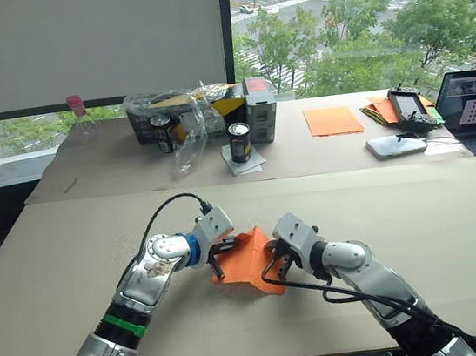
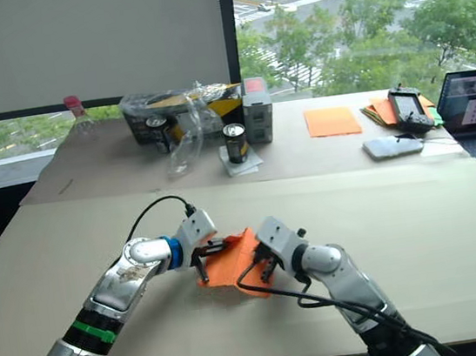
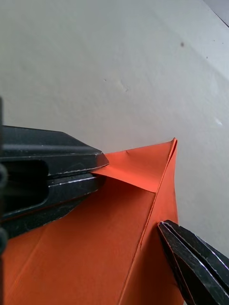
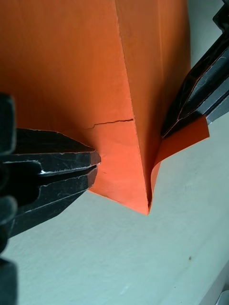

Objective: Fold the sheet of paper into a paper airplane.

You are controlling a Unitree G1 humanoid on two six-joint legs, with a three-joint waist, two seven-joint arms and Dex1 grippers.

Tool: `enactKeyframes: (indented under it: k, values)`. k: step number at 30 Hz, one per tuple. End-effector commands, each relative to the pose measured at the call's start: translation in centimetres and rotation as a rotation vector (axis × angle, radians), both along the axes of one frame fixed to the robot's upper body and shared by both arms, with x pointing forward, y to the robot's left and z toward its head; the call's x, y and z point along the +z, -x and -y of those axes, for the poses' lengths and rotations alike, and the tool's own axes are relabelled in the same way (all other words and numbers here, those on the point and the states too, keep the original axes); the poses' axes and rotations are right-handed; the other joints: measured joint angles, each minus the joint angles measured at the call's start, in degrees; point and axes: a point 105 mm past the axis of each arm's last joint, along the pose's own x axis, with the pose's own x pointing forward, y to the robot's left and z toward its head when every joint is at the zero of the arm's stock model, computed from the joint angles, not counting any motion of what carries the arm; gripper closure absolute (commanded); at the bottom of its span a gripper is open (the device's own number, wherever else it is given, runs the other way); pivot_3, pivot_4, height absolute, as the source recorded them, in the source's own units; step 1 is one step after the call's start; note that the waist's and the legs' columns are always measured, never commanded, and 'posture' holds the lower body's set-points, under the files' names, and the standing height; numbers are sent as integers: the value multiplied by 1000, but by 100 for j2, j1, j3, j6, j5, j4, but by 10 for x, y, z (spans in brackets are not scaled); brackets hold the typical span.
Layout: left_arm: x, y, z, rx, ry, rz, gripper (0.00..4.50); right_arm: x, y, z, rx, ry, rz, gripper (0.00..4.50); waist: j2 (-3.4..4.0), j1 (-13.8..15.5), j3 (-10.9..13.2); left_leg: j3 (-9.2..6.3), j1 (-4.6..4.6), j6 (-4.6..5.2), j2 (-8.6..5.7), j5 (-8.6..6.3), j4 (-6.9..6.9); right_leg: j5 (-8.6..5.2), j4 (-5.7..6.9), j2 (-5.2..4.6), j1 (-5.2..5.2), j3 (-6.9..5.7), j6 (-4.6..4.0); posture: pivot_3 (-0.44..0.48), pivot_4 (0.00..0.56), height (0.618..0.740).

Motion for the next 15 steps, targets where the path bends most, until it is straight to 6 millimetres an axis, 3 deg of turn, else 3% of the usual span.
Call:
enactKeyframes:
  k: [1, 7, 11, 15]
  values:
    - [0, 6, 10, -66, -41, 70, 4478, -11, 5, -1, -1, 4, -51, 4500, 0, -3, 0, 0, 1, 0, 1, 0, 0, 0, 1, 1, 0, 0, 0, 0, 150, 730]
    - [4, 2, 5, -34, -17, 90, 4478, -13, 5, -3, 5, 6, -55, 4500, 0, -5, 0, 0, 2, 0, 1, 0, 0, 0, 3, 2, 0, 0, 0, 0, 150, 730]
    - [14, -5, -3, 8, 23, 93, 3302, -14, 6, -3, 10, 9, -59, 4500, 0, -23, 0, -1, 2, 0, 1, 0, 0, 0, 4, 2, 0, 0, 0, 0, 150, 730]
    - [29, -11, -7, 94, 171, 47, 2048, -14, 7, -3, 13, 11, -63, 4500, 0, -41, 0, -1, 2, 1, 2, 0, 0, 0, 5, 2, -1, 0, 0, 0, 150, 730]
